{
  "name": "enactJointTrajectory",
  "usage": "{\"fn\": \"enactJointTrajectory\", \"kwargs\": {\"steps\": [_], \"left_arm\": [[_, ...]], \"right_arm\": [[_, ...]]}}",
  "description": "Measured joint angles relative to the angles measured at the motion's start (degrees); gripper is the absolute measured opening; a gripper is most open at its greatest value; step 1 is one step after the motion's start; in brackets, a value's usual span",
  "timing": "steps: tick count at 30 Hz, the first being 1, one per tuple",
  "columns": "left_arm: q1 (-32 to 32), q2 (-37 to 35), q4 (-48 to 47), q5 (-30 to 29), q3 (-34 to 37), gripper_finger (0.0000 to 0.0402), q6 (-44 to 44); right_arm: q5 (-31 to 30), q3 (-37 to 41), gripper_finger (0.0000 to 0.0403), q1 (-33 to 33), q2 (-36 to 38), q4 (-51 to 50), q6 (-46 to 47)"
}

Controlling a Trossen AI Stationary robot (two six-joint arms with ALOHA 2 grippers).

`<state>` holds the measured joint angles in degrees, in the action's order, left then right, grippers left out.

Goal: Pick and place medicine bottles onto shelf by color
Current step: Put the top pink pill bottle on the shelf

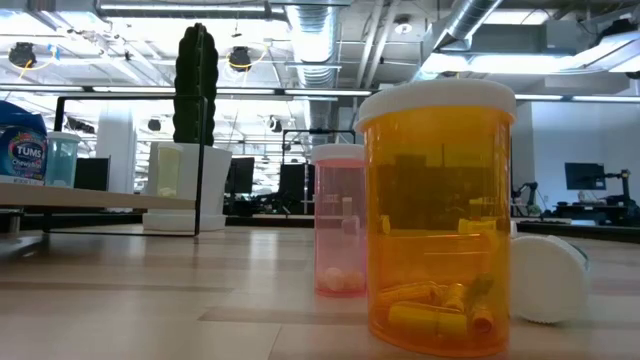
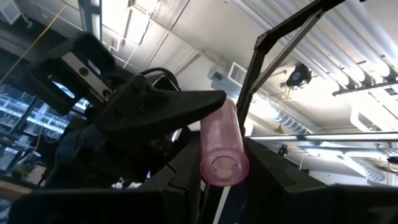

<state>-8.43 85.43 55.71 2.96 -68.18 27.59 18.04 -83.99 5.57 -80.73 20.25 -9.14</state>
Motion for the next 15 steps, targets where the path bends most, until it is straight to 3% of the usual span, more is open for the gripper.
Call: {"fn": "enactJointTrajectory", "kwargs": {"steps": [7, 15], "left_arm": [[0.00, 0.00, -2.57, -0.08, 0.00, 0.0084, 0.11], [0.07, -0.02, -4.47, -0.85, 0.02, 0.0144, 0.83]], "right_arm": [[-0.04, 0.00, 0.0128, -0.14, 0.94, -2.81, 5.88], [0.35, -0.08, 0.0126, 0.04, 6.16, -14.27, 12.03]]}}
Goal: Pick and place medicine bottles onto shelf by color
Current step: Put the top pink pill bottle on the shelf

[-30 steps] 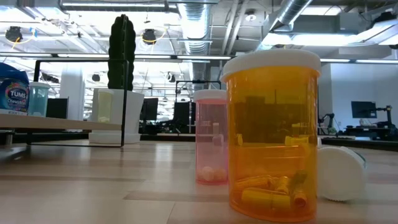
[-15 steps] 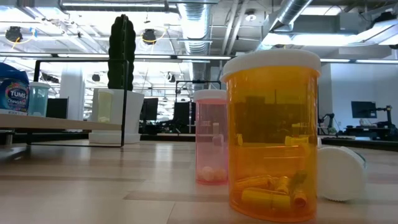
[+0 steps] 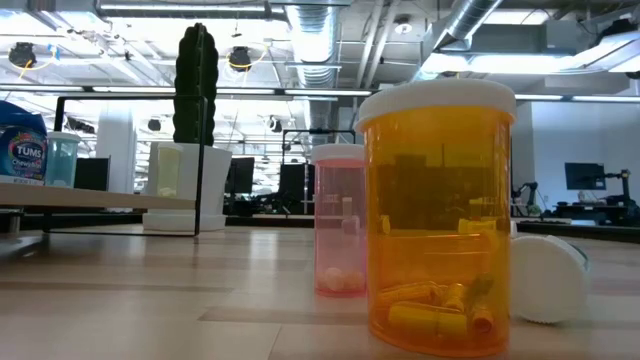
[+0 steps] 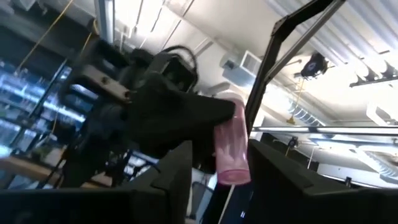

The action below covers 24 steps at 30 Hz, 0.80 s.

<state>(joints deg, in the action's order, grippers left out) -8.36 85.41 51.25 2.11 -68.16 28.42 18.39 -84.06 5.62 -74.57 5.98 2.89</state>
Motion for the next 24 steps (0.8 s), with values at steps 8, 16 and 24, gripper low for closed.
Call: {"fn": "enactJointTrajectory", "kwargs": {"steps": [8, 16, 24], "left_arm": [[0.70, 0.00, -16.29, -3.64, 0.00, 0.0180, -2.50], [1.51, 0.00, -31.42, -7.85, 0.00, 0.0176, -17.68], [1.51, 0.02, -37.22, -7.50, 0.00, 0.0176, -18.24]], "right_arm": [[-0.27, 0.10, 0.0126, -0.43, 6.35, -22.82, 8.97], [-0.53, 0.17, 0.0127, -2.24, 5.05, -43.23, 23.00], [-2.03, 0.17, 0.0127, -4.42, 0.99, -44.71, 25.30]]}}
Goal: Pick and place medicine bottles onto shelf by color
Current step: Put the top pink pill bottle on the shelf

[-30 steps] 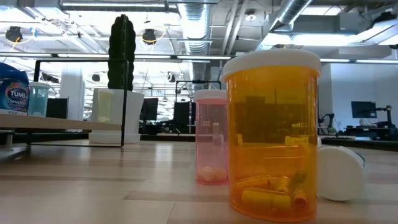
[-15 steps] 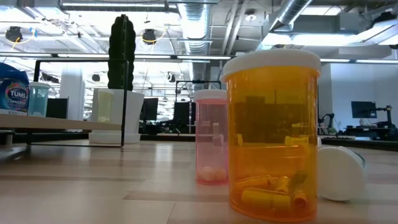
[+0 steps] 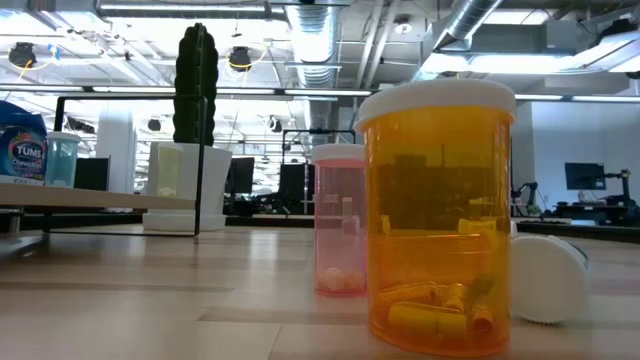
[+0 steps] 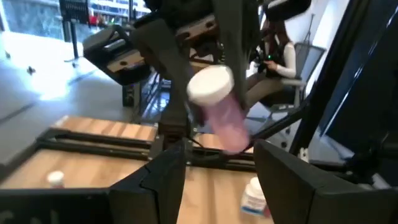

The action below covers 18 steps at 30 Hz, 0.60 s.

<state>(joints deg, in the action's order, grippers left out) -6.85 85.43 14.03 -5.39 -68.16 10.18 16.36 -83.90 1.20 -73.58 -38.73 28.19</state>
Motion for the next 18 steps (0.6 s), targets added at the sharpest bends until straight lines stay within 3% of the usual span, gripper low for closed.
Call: {"fn": "enactJointTrajectory", "kwargs": {"steps": [8, 13, 18], "left_arm": [[-0.66, 0.00, 0.08, 0.15, 0.00, 0.0176, -4.59], [-0.94, -0.01, -1.22, 0.08, 0.00, 0.0188, 0.09], [-0.87, 0.00, -0.69, -0.30, 0.00, 0.0210, 1.05]], "right_arm": [[1.67, -0.10, 0.0127, -0.59, -2.40, -2.14, -1.80], [-3.86, -0.07, 0.0127, -0.35, -2.51, 0.31, -3.60], [-4.29, -0.07, 0.0127, -0.56, -2.30, 2.02, -4.27]]}}
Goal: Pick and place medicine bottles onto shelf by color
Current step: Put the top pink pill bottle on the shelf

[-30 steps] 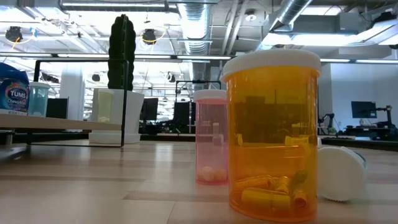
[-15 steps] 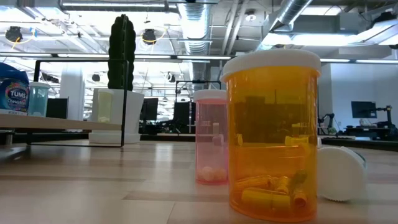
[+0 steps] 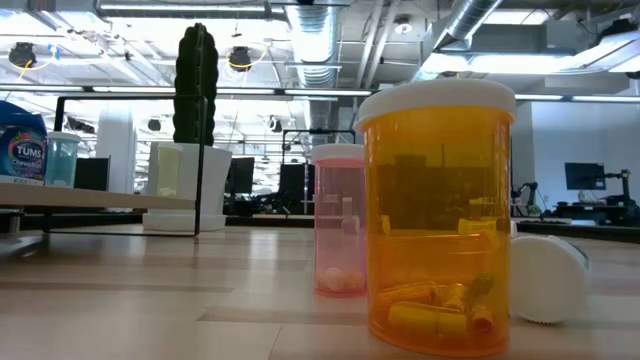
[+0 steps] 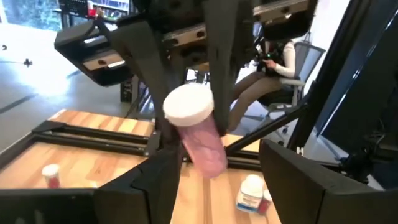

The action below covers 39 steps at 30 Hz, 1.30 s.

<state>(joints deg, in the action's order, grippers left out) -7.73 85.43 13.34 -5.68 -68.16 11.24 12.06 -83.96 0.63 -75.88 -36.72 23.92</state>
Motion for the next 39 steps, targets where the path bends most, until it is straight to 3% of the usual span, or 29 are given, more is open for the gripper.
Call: {"fn": "enactJointTrajectory", "kwargs": {"steps": [5, 12, 18, 25, 39], "left_arm": [[0.00, 0.00, 0.13, -1.10, 0.00, 0.0228, -1.69], [0.00, 0.00, 0.27, 1.50, 0.00, 0.0231, -17.46], [0.14, 0.00, 0.31, 5.24, 0.00, 0.0230, -25.90], [0.44, 0.00, 0.24, 6.27, 0.00, 0.0230, -28.03], [0.40, -0.07, -1.63, 9.88, -0.04, 0.0230, -26.77]], "right_arm": [[1.09, -0.02, 0.0127, -0.16, 0.33, -3.98, 0.00], [14.45, 0.03, 0.0127, -1.24, -0.42, -7.65, 1.73], [21.22, 0.13, 0.0127, -1.50, -1.45, -4.38, 3.19], [28.17, 0.02, 0.0127, -2.73, -5.15, 3.53, 6.79], [34.93, 0.09, 0.0127, -4.93, -10.47, 10.16, 9.28]]}}
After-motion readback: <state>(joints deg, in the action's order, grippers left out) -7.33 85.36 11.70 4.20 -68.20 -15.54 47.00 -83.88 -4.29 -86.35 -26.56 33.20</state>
